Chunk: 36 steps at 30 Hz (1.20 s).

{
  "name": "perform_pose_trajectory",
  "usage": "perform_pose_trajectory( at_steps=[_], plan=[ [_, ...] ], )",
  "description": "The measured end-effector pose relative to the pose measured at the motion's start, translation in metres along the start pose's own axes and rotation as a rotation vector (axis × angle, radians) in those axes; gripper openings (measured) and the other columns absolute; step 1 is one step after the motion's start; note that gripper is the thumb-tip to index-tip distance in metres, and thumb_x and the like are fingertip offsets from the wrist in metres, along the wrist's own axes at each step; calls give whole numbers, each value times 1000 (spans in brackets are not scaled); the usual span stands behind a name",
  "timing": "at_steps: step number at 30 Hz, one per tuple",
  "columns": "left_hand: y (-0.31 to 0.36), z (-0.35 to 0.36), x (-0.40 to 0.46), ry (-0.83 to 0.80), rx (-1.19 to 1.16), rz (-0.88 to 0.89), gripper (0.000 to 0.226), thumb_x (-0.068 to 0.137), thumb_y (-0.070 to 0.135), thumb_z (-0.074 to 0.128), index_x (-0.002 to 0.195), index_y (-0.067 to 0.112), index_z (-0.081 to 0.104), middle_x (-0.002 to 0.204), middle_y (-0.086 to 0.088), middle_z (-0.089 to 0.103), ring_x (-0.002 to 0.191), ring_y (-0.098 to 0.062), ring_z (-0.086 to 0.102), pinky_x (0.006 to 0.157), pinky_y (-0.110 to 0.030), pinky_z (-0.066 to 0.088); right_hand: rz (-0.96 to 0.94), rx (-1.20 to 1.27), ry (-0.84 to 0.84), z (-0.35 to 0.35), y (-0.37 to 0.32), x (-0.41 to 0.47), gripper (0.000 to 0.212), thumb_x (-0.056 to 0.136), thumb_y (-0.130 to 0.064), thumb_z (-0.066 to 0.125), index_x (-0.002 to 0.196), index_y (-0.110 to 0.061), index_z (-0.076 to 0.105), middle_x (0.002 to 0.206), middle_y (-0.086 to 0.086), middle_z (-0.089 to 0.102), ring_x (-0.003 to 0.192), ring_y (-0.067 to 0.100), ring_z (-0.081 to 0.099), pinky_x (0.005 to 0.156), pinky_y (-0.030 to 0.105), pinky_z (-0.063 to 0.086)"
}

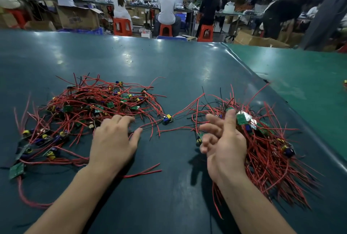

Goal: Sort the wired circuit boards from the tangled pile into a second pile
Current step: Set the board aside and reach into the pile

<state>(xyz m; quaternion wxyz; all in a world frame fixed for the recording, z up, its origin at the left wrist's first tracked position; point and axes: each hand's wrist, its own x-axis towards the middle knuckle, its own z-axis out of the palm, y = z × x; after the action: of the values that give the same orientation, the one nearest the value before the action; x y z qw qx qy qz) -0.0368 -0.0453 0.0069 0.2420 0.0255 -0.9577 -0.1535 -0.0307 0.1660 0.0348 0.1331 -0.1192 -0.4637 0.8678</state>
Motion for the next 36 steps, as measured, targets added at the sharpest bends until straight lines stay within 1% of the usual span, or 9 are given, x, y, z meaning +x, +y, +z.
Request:
perform_pose_trajectory(
  at_steps=[9, 13, 17, 20, 23, 28, 32, 34, 36],
  plan=[
    [8, 8, 3, -15, 132, 29, 16, 93, 35, 60, 98, 30, 74, 99, 5, 65, 99, -25, 50, 80, -40, 32, -157, -272, -293, 2, 9, -13, 42, 92, -46, 53, 76, -11, 69, 55, 7, 58, 36, 15, 43, 33, 20, 33],
    [14, -1, 1, 330, -86, 56, 13, 91, 22, 57, 91, 17, 69, 93, 0, 65, 93, -28, 52, 80, -40, 32, -89, -399, -270, 0, 12, -9, 33, 100, -27, 53, 79, -6, 67, 54, 6, 57, 37, 14, 44, 33, 20, 33],
    [16, -12, -3, 616, -296, 256, 10, 94, 12, 59, 94, 7, 68, 91, -6, 66, 87, -26, 54, 79, -42, 39, 187, -405, -342, 2, 15, -7, 41, 96, -44, 52, 96, -5, 65, 63, 9, 64, 40, 14, 50, 35, 19, 37],
    [20, -14, -7, 584, -387, 448, 9, 89, 5, 63, 88, -1, 70, 90, -8, 64, 83, -27, 56, 73, -46, 45, 241, -268, -417, 4, 16, -5, 47, 86, -52, 56, 98, -7, 61, 70, 10, 68, 42, 15, 54, 34, 19, 39],
    [21, -15, -10, 526, -457, 583, 7, 84, 0, 65, 82, -3, 71, 87, -8, 63, 79, -25, 55, 70, -42, 45, 187, -193, -384, 3, 13, -1, 25, 84, -37, 64, 86, -13, 61, 71, 8, 66, 42, 13, 53, 34, 19, 37],
    [20, -18, -12, 535, -599, 611, 9, 83, 1, 67, 89, -1, 72, 96, -15, 57, 85, -21, 59, 74, -29, 47, 345, -83, -343, 2, 3, 3, 21, 76, -33, 70, 87, -15, 69, 67, -2, 61, 43, 8, 49, 34, 15, 31],
    [36, -12, -16, 333, -1192, 327, 54, 87, 22, 72, 134, 10, 48, 127, -21, 54, 81, -27, 65, 75, -34, 56, 494, 15, -379, 4, 2, 2, 15, 75, -23, 66, 79, -11, 60, 59, 0, 53, 42, 5, 44, 33, 12, 30],
    [43, -13, -16, 221, -1553, 24, 78, 77, 55, 76, 136, 17, 42, 127, -20, 58, 78, -26, 68, 71, -34, 58, 588, 164, -409, 5, 0, 2, 15, 76, -22, 62, 80, -9, 57, 60, 0, 49, 42, 4, 43, 32, 12, 31],
    [41, -16, -12, 35, -1847, -307, 85, 70, 80, 61, 121, 12, 59, 112, -18, 66, 75, -25, 68, 67, -32, 57, 626, 261, -451, 4, -3, 2, 13, 79, -22, 59, 76, -9, 58, 64, 1, 50, 44, 6, 43, 33, 13, 33]
  ],
)
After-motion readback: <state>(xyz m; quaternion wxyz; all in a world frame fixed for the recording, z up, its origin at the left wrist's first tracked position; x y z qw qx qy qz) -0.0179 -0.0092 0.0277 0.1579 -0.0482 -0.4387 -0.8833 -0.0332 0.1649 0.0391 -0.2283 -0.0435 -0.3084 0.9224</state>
